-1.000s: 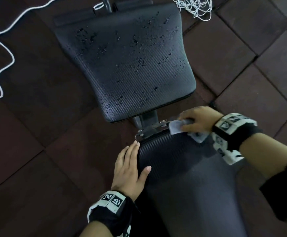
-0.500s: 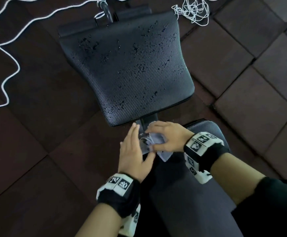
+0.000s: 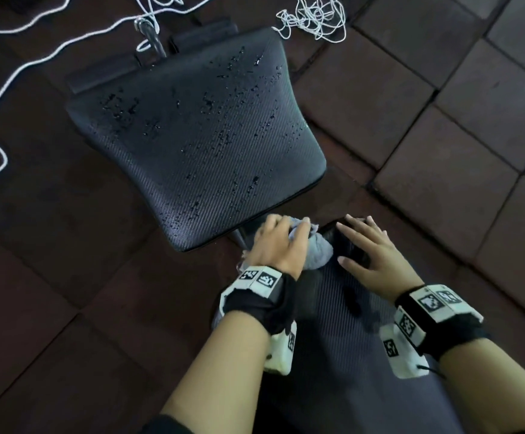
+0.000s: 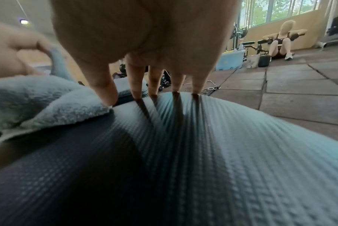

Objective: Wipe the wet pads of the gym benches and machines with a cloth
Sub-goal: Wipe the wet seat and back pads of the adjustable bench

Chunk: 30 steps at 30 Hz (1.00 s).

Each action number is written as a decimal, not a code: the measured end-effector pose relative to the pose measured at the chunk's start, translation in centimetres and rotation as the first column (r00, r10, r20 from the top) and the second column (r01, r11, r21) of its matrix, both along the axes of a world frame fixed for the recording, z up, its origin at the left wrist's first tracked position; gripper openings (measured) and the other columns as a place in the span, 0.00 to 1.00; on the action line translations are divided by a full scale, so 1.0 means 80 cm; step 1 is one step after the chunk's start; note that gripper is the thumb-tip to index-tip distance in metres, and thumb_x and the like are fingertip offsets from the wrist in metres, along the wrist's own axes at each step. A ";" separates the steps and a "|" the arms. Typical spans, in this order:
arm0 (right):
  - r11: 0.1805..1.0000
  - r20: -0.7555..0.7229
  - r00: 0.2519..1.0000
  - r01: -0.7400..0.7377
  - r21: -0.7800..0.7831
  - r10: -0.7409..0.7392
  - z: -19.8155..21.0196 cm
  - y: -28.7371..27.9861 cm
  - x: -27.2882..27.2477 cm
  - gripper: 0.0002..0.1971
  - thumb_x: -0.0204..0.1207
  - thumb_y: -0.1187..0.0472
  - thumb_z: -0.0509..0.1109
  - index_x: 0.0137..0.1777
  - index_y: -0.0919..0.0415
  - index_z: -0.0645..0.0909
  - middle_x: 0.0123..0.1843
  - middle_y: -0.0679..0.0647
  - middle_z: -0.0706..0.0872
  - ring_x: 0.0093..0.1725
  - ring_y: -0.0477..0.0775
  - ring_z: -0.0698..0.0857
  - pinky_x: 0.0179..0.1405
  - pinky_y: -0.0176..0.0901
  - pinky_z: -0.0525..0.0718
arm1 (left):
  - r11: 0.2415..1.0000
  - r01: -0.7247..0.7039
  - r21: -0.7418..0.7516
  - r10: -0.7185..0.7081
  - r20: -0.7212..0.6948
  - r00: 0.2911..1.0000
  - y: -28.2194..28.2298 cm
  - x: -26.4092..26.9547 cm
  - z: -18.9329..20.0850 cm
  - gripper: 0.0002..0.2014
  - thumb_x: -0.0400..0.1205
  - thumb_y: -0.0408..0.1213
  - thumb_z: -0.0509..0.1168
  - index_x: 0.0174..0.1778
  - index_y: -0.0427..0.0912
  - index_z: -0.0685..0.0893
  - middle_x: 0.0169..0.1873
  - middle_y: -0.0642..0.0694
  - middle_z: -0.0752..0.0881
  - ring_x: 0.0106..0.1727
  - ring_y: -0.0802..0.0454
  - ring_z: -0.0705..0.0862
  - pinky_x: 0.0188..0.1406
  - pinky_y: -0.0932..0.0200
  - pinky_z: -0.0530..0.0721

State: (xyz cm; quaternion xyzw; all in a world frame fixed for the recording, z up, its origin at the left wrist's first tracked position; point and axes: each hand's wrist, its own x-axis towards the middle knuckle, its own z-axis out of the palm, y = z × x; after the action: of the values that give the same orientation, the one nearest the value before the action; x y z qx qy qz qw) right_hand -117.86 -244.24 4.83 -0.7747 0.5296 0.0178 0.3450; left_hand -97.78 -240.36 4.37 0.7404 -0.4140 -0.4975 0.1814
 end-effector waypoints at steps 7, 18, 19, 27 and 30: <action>1.000 0.027 1.000 -0.004 0.008 0.003 -0.009 0.000 -0.006 0.35 0.75 0.57 0.73 0.78 0.42 0.62 0.81 0.37 0.55 0.82 0.47 0.43 0.78 0.56 0.41 | 0.960 0.251 0.125 -0.265 0.111 0.958 0.004 0.000 -0.002 0.26 0.77 0.64 0.60 0.72 0.69 0.67 0.70 0.53 0.77 0.67 0.44 0.78 0.65 0.53 0.73; 0.999 0.036 0.999 -0.025 -0.028 0.026 -0.016 0.003 -0.010 0.36 0.75 0.56 0.73 0.77 0.38 0.57 0.80 0.35 0.53 0.83 0.48 0.42 0.79 0.54 0.40 | 0.989 0.090 0.119 -0.107 0.143 0.984 0.069 0.040 -0.010 0.33 0.64 0.79 0.60 0.65 0.73 0.72 0.63 0.59 0.80 0.64 0.50 0.81 0.63 0.53 0.78; 0.999 0.043 0.999 -0.018 -0.031 0.020 -0.016 0.004 -0.010 0.37 0.75 0.56 0.74 0.77 0.38 0.57 0.80 0.35 0.54 0.83 0.47 0.42 0.80 0.55 0.40 | 0.982 0.139 0.124 -0.156 0.140 0.978 0.055 0.033 -0.012 0.33 0.64 0.79 0.61 0.65 0.74 0.72 0.64 0.58 0.79 0.65 0.50 0.80 0.64 0.53 0.77; 0.999 0.074 0.997 0.009 -0.035 -0.006 -0.019 0.005 -0.010 0.36 0.74 0.57 0.74 0.76 0.37 0.59 0.80 0.35 0.55 0.81 0.43 0.42 0.80 0.54 0.40 | 0.975 0.150 0.162 -0.176 0.155 0.972 0.065 0.056 -0.011 0.27 0.70 0.71 0.64 0.66 0.73 0.73 0.66 0.56 0.80 0.64 0.46 0.81 0.63 0.54 0.77; 0.999 0.092 0.996 0.021 -0.041 -0.017 -0.020 0.007 -0.008 0.36 0.74 0.58 0.74 0.76 0.37 0.60 0.80 0.35 0.56 0.81 0.42 0.43 0.79 0.54 0.39 | 0.974 -0.187 0.124 0.173 0.115 0.978 0.132 0.082 -0.009 0.23 0.70 0.65 0.70 0.61 0.71 0.79 0.60 0.52 0.85 0.62 0.46 0.82 0.60 0.56 0.76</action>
State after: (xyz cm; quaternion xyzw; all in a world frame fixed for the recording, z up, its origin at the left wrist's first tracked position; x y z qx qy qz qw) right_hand -118.49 -243.71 3.22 -0.7766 0.5210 -0.0320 0.3528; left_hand -91.21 -229.83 3.65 0.8101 -0.3195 -0.4668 0.1540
